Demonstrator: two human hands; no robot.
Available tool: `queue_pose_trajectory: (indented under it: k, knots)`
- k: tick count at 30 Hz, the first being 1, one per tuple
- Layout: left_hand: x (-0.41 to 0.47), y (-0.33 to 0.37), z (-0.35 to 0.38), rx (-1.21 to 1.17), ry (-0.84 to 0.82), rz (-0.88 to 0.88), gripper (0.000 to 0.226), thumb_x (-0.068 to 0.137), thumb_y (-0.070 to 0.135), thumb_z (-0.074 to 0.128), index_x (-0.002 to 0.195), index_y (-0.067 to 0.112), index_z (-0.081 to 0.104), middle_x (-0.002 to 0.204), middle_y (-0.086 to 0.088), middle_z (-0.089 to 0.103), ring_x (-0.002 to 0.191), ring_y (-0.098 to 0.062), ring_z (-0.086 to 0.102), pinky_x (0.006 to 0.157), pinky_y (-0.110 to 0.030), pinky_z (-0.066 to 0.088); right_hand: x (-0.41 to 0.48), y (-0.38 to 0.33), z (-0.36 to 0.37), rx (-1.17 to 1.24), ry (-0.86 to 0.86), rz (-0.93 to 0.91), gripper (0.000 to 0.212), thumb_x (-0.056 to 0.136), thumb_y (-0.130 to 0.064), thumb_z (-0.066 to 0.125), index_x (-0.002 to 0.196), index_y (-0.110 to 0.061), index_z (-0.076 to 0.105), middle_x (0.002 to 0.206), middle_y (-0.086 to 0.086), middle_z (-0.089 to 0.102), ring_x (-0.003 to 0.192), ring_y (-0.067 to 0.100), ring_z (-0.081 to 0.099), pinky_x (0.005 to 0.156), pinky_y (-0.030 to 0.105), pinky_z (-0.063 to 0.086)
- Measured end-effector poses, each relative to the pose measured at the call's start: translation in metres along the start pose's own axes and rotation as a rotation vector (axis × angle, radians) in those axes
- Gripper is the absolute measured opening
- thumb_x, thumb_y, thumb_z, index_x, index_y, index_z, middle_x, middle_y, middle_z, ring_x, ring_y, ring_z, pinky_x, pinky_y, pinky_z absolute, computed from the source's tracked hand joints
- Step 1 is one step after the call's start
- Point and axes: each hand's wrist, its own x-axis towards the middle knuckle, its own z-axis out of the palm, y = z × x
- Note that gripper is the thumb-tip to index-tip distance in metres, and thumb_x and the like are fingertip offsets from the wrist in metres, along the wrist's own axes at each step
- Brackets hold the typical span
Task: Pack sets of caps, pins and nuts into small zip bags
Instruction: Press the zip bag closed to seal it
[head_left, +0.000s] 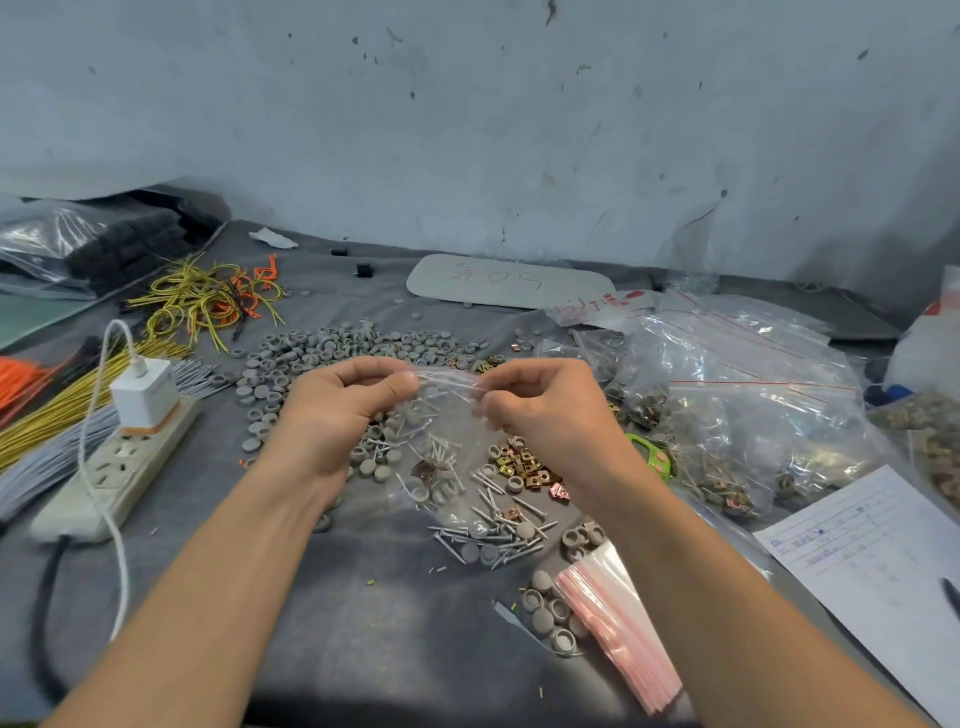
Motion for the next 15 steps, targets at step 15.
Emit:
queue_pose_trajectory:
  k: [15]
  knots:
    - [-0.0041,0.0010,0.0017,0.076,0.006,-0.070,0.030,0.056,0.025,0.083,0.083,0.014,0.078,0.077,0.009,0.078,0.068,0.007,0.068,0.079,-0.021,0.044,-0.0021,-0.0013,-0.0105,0.045,0.125,0.051,0.009,0.084,-0.008,0.082,0.081,-0.016,0.081,0.075,0.004,0.078,0.062,0.010,0.065,0.067,0.025,0.057]
